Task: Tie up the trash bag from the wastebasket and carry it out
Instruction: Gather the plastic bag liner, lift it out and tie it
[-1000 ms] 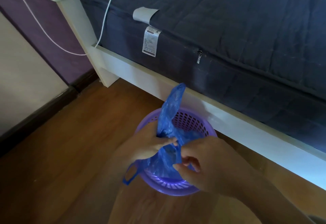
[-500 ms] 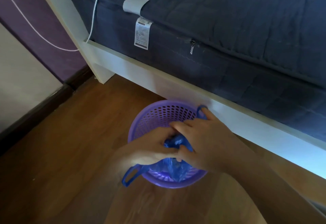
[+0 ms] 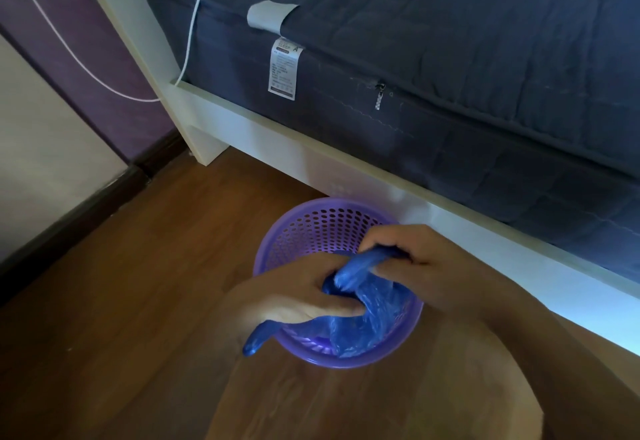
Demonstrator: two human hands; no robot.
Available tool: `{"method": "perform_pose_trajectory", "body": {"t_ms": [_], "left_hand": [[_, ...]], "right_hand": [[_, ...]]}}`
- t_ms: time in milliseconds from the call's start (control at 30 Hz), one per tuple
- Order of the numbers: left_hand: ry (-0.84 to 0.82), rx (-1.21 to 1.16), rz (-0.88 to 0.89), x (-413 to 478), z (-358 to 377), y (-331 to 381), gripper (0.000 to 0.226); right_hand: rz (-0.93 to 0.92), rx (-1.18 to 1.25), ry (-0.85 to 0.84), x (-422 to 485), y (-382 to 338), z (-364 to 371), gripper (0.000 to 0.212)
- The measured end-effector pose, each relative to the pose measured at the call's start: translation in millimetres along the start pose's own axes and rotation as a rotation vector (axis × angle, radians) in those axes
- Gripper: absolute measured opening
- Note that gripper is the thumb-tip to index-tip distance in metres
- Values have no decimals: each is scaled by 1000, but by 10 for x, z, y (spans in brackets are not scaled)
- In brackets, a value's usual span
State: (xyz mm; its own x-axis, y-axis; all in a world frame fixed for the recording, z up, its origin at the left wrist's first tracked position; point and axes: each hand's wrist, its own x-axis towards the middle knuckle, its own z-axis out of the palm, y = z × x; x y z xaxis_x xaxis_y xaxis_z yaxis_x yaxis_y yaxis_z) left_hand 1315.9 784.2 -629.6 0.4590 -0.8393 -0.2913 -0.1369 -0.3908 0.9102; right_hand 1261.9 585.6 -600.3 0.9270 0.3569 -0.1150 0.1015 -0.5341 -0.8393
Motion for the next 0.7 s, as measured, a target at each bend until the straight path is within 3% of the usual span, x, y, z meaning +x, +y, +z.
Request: {"method": "perform_pose_trajectory", "body": {"t_ms": [133,267,333,467,500,567,633,700], "left_hand": [[-21,-13,68,-37,64,11,17],[113,-69,108,-90,81,-28,17],[217,56,153,-124,63,-33,8],[490,461,215,-190,18,-32,20],[529,481,220,-198,17,-25,17],[611,407,211,-204,13,4,41],[623,383,229,-217,4,30,60],[548,480,313,-224,16,59,49]], "right_hand": [[-35,339,56,31,82,-77,9],[11,374,194,139,214,46,15],[39,367,293,194,251,145,14],[127,448,358,252,255,316,7],[147,490,377,261,238,331,6],[171,554,399,270,201,341,5],[175,549,403,270,190,361,6],[183,562,402,260,203,385,8]]}}
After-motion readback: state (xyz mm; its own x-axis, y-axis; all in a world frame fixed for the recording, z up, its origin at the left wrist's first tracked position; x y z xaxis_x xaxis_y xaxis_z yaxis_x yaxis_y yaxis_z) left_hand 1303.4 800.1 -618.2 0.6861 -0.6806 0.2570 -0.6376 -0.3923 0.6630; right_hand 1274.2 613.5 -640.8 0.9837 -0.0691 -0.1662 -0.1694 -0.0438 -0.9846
